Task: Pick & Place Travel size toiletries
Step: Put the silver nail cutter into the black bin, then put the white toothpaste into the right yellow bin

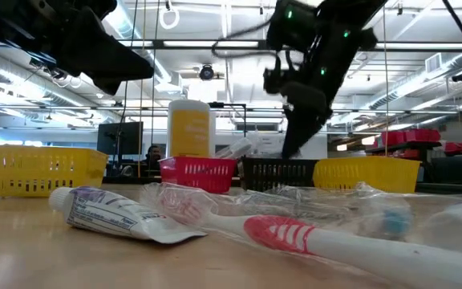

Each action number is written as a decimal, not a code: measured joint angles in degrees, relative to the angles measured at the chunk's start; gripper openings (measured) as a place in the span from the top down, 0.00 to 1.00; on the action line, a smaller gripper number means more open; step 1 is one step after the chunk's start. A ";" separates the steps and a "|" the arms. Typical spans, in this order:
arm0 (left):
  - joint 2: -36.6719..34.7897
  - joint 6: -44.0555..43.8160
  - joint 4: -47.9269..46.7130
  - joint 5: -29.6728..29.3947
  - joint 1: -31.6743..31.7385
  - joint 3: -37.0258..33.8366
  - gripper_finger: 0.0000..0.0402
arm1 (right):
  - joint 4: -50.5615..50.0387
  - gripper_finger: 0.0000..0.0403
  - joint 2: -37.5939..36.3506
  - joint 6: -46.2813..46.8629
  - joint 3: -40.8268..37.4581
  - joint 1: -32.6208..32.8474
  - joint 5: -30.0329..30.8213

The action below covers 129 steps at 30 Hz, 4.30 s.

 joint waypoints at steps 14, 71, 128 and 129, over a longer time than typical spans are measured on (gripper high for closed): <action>0.00 0.89 -0.38 -0.20 0.00 0.00 0.82 | 1.87 0.77 1.01 -4.46 -0.05 -4.71 -2.52; 0.11 1.48 -0.32 1.36 -0.02 0.00 0.82 | -20.17 0.54 1.14 44.43 -0.82 33.47 -15.78; 0.11 -0.27 -0.22 1.33 -0.02 0.00 0.82 | -10.84 0.76 0.09 54.84 -7.50 34.80 -12.25; 0.11 -0.27 -0.23 1.33 -0.02 0.00 0.82 | -11.14 0.76 -0.94 54.27 -7.42 34.33 -12.20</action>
